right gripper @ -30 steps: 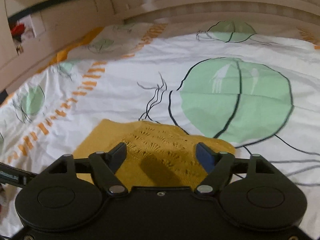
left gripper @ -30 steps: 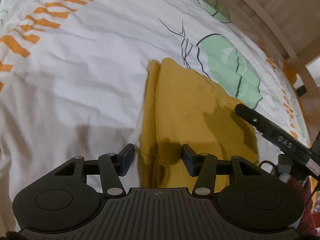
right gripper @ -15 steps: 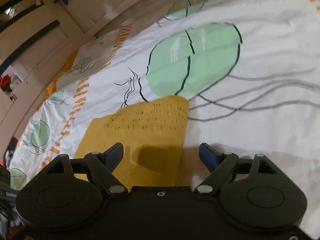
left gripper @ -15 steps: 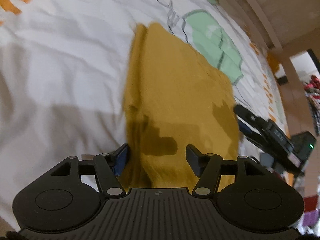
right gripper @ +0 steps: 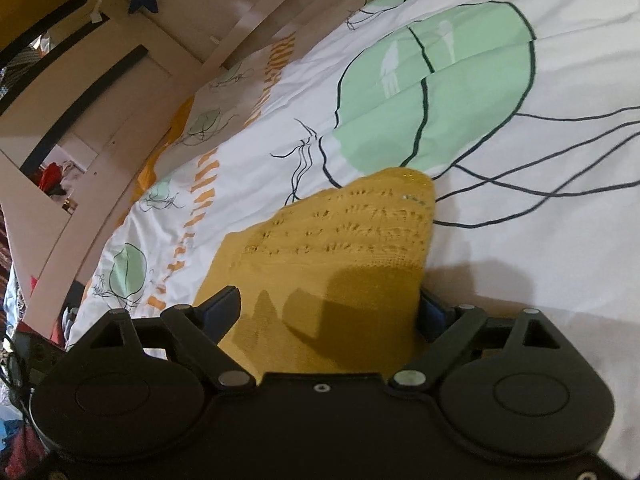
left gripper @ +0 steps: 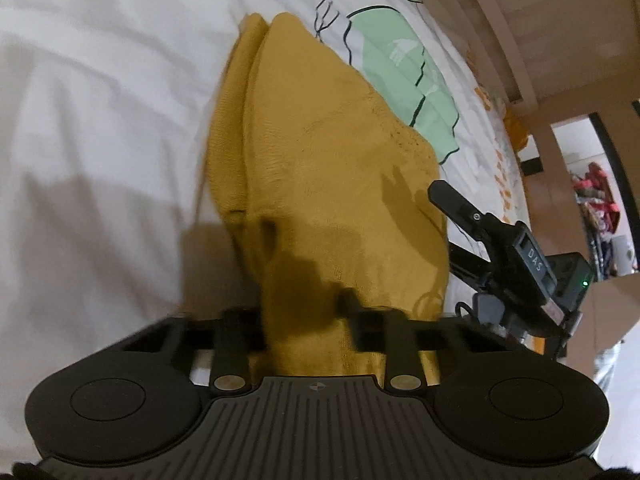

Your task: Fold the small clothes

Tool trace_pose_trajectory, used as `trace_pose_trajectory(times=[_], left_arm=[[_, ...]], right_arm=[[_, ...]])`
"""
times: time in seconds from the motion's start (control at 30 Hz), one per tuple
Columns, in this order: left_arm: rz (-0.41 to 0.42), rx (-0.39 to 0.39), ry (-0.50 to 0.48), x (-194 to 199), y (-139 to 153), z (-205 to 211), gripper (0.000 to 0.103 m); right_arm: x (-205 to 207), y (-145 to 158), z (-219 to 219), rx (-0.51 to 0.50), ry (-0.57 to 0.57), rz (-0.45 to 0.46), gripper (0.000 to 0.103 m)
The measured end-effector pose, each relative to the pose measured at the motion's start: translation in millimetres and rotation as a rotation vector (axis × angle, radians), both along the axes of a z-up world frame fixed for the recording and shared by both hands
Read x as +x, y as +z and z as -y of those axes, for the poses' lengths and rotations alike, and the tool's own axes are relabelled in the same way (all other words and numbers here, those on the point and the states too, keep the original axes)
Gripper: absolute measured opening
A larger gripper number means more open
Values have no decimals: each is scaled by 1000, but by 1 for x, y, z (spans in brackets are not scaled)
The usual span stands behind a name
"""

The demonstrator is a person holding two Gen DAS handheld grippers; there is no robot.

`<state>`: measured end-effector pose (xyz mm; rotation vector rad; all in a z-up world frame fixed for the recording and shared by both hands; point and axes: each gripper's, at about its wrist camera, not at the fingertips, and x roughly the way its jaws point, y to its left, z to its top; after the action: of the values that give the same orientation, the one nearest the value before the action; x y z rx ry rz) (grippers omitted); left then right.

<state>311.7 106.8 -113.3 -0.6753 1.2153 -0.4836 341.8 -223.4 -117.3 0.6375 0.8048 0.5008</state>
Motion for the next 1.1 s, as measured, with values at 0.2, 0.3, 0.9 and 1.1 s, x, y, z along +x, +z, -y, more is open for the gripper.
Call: trace_pose_trajectory(times=[0.2,0.3,0.9,1.1], left_arm=[[-16,-134,28,-10,3,-5,16],[-11,-175,26,-26,12,0,16],[50,-141,-145,-175,45,64,16],[53,36,-77,-199,15,64,18]], right_arm=[[-5,7,3,-21,-8,-55,40],[-15,19,8,14,-20,-68,38],[-179,67,64,-8,-46,-139,37],[-202,33,75,-80,-136,-182,47]])
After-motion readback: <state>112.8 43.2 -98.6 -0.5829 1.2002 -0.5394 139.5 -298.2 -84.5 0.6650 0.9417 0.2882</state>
